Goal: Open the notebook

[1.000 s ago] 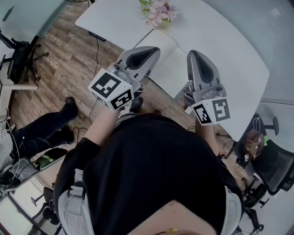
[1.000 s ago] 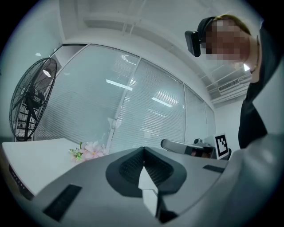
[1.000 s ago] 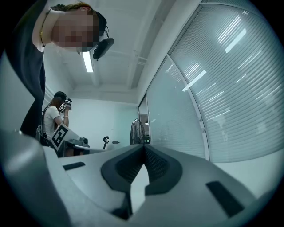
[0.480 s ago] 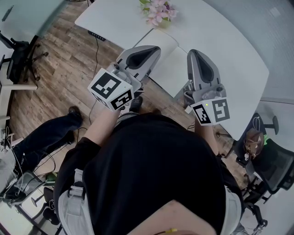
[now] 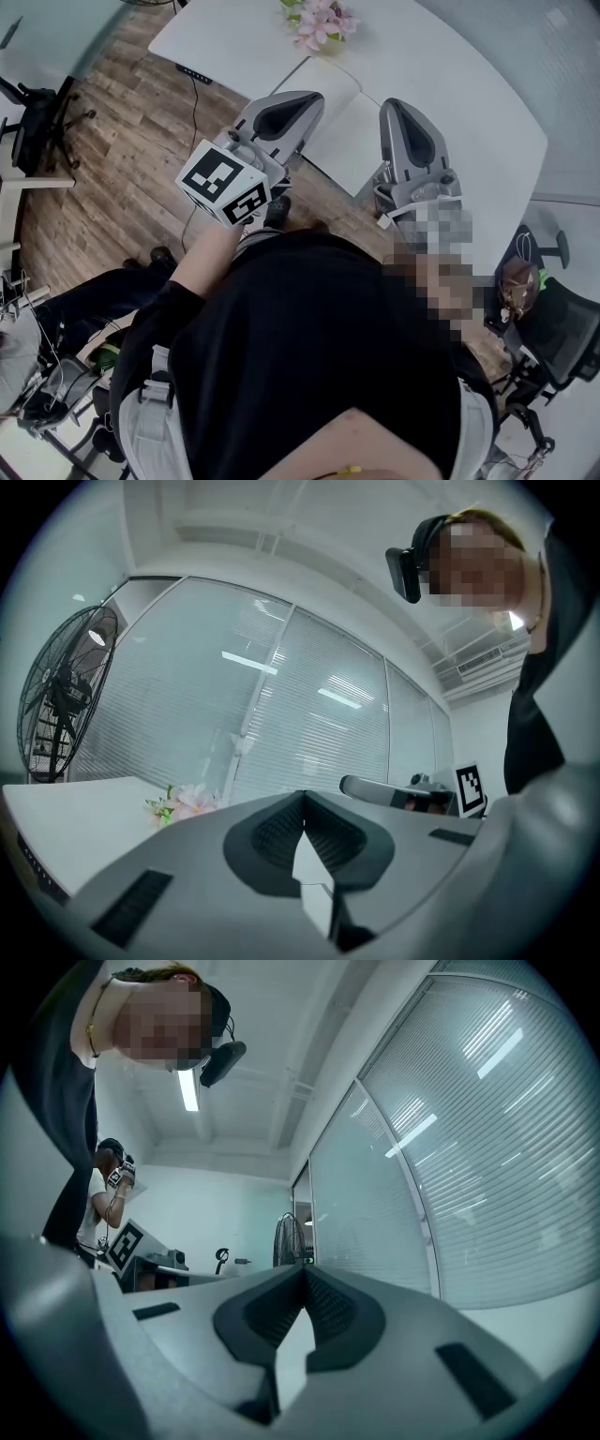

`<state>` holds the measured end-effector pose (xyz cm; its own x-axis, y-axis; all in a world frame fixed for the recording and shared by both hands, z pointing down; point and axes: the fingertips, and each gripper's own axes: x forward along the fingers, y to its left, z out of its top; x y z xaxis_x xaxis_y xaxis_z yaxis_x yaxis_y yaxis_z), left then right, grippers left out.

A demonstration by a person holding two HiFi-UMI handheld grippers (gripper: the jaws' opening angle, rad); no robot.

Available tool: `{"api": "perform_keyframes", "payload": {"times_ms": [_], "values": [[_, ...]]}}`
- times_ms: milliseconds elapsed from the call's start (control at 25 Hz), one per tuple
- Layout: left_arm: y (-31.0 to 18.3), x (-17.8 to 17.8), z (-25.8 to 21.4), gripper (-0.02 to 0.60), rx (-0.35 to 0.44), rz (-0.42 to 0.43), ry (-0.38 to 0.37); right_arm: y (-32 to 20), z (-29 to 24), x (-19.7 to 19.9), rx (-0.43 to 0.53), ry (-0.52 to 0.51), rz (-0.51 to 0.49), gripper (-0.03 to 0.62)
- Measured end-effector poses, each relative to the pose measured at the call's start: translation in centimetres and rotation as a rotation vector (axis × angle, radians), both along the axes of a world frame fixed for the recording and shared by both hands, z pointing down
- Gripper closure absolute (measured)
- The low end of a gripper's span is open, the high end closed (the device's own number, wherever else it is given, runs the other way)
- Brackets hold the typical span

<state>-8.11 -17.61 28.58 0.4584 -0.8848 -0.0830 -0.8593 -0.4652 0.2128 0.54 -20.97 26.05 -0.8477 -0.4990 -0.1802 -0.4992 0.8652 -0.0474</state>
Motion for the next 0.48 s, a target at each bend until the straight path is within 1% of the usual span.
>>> {"api": "perform_keyframes", "payload": {"times_ms": [200,480], "values": [[-0.01,0.15,-0.07,0.569,0.002,0.006,-0.006,0.15,0.03,0.00,0.009,0.012,0.000,0.591],[0.16,0.14,-0.32,0.569,0.010,0.002,-0.051,0.53,-0.26,-0.49,0.018,0.024,-0.012,0.591]]}}
